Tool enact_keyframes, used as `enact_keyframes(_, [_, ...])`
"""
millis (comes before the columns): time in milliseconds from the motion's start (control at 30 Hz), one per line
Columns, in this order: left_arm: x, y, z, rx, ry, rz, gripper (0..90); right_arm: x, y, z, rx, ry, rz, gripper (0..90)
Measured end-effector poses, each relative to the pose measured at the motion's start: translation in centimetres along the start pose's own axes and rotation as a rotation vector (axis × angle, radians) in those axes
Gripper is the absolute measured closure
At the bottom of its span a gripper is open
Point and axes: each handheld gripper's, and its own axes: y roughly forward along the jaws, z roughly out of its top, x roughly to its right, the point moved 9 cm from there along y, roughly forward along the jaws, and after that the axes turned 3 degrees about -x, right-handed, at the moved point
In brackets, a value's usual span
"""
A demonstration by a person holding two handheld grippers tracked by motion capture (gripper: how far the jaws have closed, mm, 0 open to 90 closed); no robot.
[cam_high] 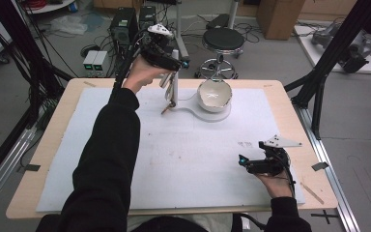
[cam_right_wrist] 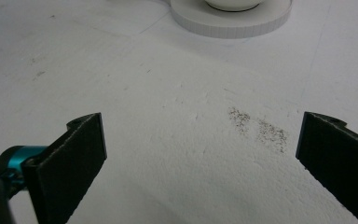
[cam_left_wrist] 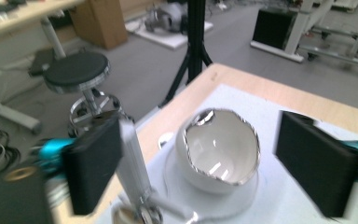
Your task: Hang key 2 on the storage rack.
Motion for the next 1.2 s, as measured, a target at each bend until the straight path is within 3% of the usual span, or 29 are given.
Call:
enact_keyframes(33, [-0.1, 0.0, -0.3, -0.02, -0.011, -0.007, 1.6, 0.0, 0.0, 0.0, -0.003, 0.004, -0.001, 0.6])
enact_keyframes(133, [-0.2, -0.3, -0.8, -0.017, -0.036, -0.037, 1.7, 0.0, 0.0, 0.0, -0.002, 0.005, -0.001, 0.7])
enact_keyframes(467, [-1.1, -2.2, -2.2, 0.034, -0.031, 0.008, 1.7, 0.1, 0.1, -0.1, -0.006, 0.001, -0.005, 0.6])
enact_keyframes(1200, [-2.6, -5.8, -7.3, 0.013, -0.082, 0.068, 1.8, -0.2, 0.2, 0.0, -0.011, -0.008, -0.003, 0.6])
